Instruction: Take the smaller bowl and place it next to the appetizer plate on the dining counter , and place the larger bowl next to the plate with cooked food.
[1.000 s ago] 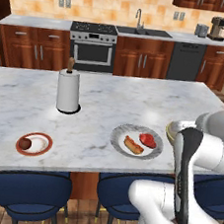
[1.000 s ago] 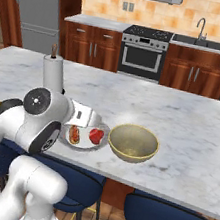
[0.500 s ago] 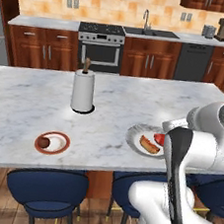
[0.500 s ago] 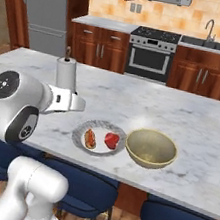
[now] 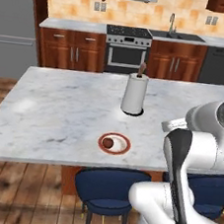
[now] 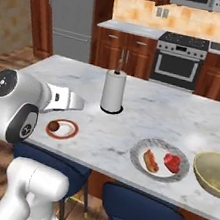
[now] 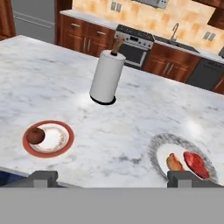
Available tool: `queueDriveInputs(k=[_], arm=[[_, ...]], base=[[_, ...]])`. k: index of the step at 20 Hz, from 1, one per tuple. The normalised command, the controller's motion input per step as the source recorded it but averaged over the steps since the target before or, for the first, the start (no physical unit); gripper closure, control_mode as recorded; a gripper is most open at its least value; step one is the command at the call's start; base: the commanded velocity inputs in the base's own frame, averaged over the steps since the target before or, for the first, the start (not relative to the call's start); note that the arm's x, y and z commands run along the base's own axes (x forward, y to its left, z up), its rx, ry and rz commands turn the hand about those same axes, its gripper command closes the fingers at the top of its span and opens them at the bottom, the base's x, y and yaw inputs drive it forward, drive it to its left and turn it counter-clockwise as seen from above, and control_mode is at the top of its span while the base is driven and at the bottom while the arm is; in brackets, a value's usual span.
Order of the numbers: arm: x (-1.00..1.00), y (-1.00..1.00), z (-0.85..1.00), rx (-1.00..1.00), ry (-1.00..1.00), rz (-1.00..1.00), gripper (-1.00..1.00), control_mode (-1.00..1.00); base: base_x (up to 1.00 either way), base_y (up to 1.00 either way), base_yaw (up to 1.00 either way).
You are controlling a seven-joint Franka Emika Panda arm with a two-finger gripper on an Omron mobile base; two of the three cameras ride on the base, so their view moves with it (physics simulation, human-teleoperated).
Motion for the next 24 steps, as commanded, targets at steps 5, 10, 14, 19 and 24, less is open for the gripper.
queueDriveInputs(k=[5, 10, 14, 19, 24], arm=[[0.0, 0.0, 0.0, 0.0, 0.0, 0.0, -1.0, 1.0], [0.0, 0.0, 0.0, 0.0, 0.0, 0.0, -1.0, 1.0], [0.0, 0.0, 0.0, 0.0, 0.0, 0.0, -1.0, 1.0], [0.0, 0.0, 0.0, 0.0, 0.0, 0.0, -1.0, 1.0], [0.0, 0.0, 0.0, 0.0, 0.0, 0.0, -1.0, 1.0]], base=[[0.05, 1.0, 0.12], [0.34, 1.0, 0.07], [0.48, 1.0, 0.05], [0.59, 1.0, 0.06], [0.57, 1.0, 0.06]])
